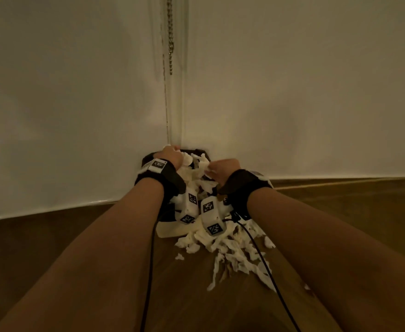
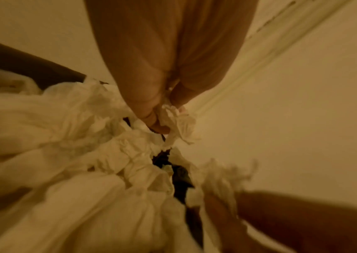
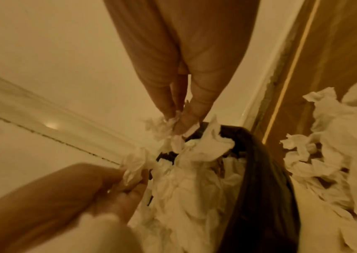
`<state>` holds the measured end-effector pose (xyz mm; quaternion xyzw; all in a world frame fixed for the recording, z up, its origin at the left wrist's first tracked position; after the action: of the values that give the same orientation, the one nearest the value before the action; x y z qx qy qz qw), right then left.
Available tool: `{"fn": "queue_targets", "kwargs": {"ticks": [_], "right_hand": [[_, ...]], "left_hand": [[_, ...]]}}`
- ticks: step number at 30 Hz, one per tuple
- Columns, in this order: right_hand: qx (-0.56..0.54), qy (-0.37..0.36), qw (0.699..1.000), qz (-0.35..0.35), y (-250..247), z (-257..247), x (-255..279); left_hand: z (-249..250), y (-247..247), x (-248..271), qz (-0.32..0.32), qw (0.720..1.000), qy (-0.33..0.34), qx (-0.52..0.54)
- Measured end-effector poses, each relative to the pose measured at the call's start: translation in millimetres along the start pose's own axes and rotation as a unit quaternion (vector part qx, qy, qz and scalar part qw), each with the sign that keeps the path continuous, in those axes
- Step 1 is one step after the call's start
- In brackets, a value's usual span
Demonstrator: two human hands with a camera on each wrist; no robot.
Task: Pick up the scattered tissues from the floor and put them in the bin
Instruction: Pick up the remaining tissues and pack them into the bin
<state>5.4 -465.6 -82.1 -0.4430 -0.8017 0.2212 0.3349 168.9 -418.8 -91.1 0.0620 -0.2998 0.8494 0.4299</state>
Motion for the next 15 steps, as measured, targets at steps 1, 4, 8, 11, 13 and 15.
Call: {"fn": "queue_targets", "kwargs": {"ticks": [1, 4, 8, 11, 13, 15], "right_hand": [[0.015, 0.002, 1.0, -0.01, 4.0, -4.7, -5.0], [-0.031, 0.019, 0.999, -0.02, 7.0, -14.1, -15.1], [0.097, -0.032, 0.995, 0.0, 8.0, -26.1, -29.9], [0.164, -0.074, 0.983, -0.029, 17.1, -29.5, -31.2], [0.202, -0.082, 0.974, -0.06, 27.1, -28.4, -27.5], [0.23, -0.078, 0.963, -0.115, 45.2, -20.7, -31.0]], "left_hand": [[1.6, 5.4, -3.5, -0.004, 0.999, 0.008, -0.04], [2.4, 20.6, -14.3, -0.013, 0.99, 0.064, -0.125], [4.2, 34.1, -19.9, -0.03, 0.946, 0.116, -0.302], [10.3, 34.3, -19.4, -0.063, 0.918, 0.119, -0.373], [10.7, 37.3, -20.5, -0.093, 0.896, 0.123, -0.417], [3.3, 37.2, -24.4, -0.098, 0.892, 0.095, -0.431]]}}
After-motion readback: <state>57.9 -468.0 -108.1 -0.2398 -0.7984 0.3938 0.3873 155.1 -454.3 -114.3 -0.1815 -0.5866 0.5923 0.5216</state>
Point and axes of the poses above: each hand's wrist, its own x-axis away from the middle knuckle, its own y-axis out of the palm, z = x × y, the point moved 7 cm from there along -x, towards the middle knuckle, and after that the axes turned 5 degrees about -z, right-handed, at the moved point
